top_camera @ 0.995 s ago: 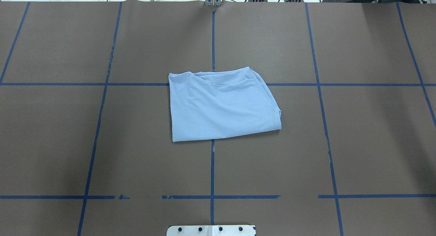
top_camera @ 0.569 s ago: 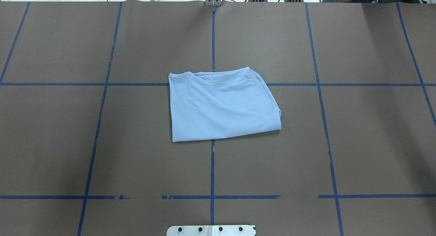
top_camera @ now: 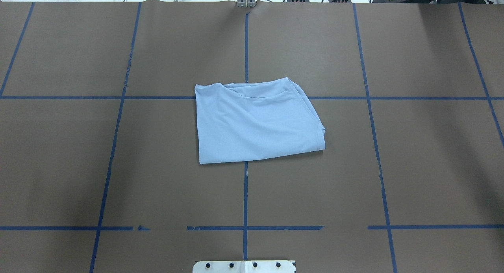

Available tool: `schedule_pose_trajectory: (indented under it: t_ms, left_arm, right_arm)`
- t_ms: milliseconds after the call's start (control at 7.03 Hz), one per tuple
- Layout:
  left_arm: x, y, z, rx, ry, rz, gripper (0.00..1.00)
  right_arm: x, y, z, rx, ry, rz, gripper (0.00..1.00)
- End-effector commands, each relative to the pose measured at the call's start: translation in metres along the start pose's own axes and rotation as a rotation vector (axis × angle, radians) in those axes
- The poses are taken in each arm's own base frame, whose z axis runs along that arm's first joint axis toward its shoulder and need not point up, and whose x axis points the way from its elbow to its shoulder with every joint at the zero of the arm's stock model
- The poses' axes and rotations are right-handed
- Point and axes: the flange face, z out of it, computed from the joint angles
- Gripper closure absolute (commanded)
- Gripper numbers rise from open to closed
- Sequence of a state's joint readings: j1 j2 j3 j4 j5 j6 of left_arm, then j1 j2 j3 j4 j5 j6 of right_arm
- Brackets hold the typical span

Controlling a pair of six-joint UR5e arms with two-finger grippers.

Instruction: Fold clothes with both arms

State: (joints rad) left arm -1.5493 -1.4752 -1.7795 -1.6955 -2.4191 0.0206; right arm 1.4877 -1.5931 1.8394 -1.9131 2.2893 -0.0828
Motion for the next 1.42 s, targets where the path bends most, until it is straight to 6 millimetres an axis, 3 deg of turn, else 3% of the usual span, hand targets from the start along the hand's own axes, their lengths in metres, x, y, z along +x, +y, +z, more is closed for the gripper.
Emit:
schedule_pose_trajectory:
  t_ms: [0, 142, 284, 569, 995, 1280]
  left_arm:
    - [-0.012, -0.004, 0.013, -0.024, 0.019, -0.029, 0.0]
    - [-0.016, -0.016, 0.016, -0.028, 0.016, -0.039, 0.0]
    - [-0.033, -0.011, 0.031, -0.055, 0.021, -0.062, 0.0]
    - [-0.027, -0.016, 0.026, -0.042, 0.021, -0.047, 0.0]
    - [0.0, -0.02, 0.002, -0.001, 0.039, -0.016, 0.0]
    - [-0.002, -0.02, 0.003, -0.003, 0.03, -0.017, 0.0]
  right_arm:
    - [0.014, 0.006, 0.01, -0.018, -0.01, 0.031, 0.0]
    - [0.017, 0.005, 0.003, 0.014, -0.018, 0.024, 0.0]
    - [0.019, 0.002, 0.004, 0.03, -0.016, 0.012, 0.0]
    - [0.042, -0.005, 0.031, 0.04, -0.029, 0.004, 0.0]
    - [0.04, -0.004, 0.029, 0.063, -0.069, -0.007, 0.0]
    - [0.038, -0.007, 0.024, 0.12, -0.048, -0.058, 0.0]
